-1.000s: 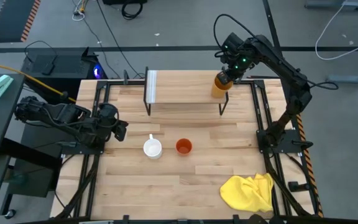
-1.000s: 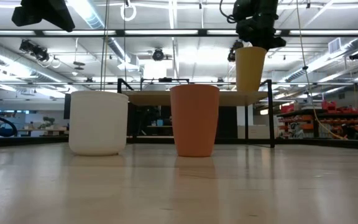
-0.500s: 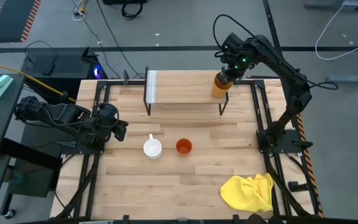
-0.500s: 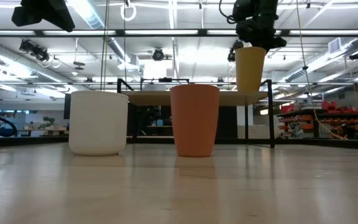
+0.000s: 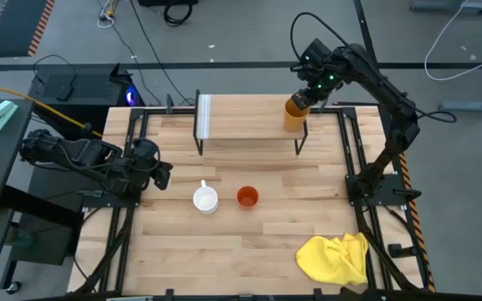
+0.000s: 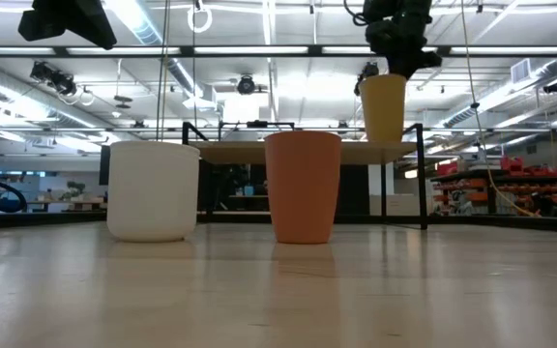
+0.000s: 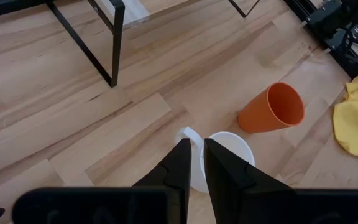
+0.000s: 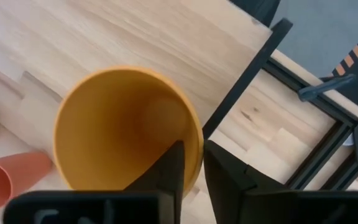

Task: Stack small to large cups/mugs on shelf
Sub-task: Put the yellow cup on the shelf, then put the orange cup on the shelf

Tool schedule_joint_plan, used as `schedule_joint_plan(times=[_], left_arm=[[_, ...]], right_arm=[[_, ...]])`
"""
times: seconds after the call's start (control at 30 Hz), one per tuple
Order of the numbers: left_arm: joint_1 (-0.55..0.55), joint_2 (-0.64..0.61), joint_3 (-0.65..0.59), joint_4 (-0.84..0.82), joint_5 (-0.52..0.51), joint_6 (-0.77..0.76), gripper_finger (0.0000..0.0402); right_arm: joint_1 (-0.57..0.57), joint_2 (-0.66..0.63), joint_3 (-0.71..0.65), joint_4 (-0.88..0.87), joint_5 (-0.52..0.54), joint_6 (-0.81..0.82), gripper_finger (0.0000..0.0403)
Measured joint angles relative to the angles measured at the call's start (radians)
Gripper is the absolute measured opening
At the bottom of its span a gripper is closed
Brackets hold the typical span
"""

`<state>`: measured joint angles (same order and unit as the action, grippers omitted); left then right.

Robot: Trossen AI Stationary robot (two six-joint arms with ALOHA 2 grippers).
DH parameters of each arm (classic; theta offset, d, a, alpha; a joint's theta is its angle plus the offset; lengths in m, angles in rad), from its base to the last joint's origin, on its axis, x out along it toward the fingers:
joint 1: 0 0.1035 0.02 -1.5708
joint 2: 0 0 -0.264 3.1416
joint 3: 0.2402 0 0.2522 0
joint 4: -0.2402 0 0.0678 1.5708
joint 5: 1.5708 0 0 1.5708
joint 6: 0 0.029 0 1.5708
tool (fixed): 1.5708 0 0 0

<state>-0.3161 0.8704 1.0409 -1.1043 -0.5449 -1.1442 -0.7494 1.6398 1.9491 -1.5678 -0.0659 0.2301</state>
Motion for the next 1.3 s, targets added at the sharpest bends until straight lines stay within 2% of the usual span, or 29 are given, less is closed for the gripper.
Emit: schedule_joint_plan(times=[0.4,0.57,0.73,0.87,1.07,1.17,1.3], left_arm=[[0.0,0.0,0.0,0.0,0.0,0.002,0.0052],[0.0,0.0,0.0,0.0,0.0,0.002,0.0052],[0.0,0.0,0.0,0.0,0.0,0.002,0.0052],[0.0,0.0,0.0,0.0,0.0,0.002,0.0053],[0.0,0.0,0.0,0.0,0.0,0.002,0.0052],[0.0,0.0,0.0,0.0,0.0,0.002,0.0052],[0.0,0.0,0.0,0.0,0.0,0.002,0.0052]], right_arm=[[-0.001,-0.035,0.01,-0.003,-0.003,-0.014,0.0087],[-0.001,-0.112,0.01,-0.003,0.037,-0.012,0.0087],[0.009,-0.237,0.01,-0.004,0.064,0.074,0.0087],[0.069,-0.326,0.009,-0.004,0.064,0.142,0.0087],[0.217,-0.435,-0.008,-0.001,0.063,0.276,0.0087],[0.29,-0.499,-0.085,-0.002,0.079,0.357,0.0086],[0.39,-0.606,-0.281,-0.004,0.109,0.485,0.0086]])
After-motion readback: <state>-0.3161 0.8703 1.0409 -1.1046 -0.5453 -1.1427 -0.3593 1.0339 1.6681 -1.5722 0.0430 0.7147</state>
